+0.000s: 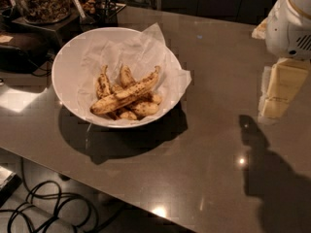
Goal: Pick banana from white bowl
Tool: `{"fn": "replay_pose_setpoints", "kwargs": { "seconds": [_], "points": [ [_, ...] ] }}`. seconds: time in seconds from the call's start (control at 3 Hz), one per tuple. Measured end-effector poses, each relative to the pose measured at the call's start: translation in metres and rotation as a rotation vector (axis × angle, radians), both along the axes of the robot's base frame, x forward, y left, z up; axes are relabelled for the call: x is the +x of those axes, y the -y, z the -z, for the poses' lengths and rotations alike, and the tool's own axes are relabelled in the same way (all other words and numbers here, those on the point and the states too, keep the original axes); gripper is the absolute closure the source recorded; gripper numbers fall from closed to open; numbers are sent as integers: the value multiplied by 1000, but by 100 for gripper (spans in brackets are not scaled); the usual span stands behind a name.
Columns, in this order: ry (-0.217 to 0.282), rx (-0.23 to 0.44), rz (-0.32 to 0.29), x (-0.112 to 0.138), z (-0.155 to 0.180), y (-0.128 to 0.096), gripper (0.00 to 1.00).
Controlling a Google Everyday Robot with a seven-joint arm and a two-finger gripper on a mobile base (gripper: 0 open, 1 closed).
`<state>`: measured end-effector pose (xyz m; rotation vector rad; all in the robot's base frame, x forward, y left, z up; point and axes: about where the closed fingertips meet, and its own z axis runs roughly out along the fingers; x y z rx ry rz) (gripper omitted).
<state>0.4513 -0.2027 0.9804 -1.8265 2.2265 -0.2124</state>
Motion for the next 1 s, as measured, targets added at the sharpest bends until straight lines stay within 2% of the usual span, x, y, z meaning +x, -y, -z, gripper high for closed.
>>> {"fn": "replay_pose_setpoints", "kwargs": {
  "seconds": [0.33, 0.67, 1.0],
  "points": [
    [33, -72, -47, 2, -4, -12, 0],
    [38, -74, -46, 3, -5, -11, 0],
    [107, -13, -114, 9, -22, -34, 0]
  ]
}}
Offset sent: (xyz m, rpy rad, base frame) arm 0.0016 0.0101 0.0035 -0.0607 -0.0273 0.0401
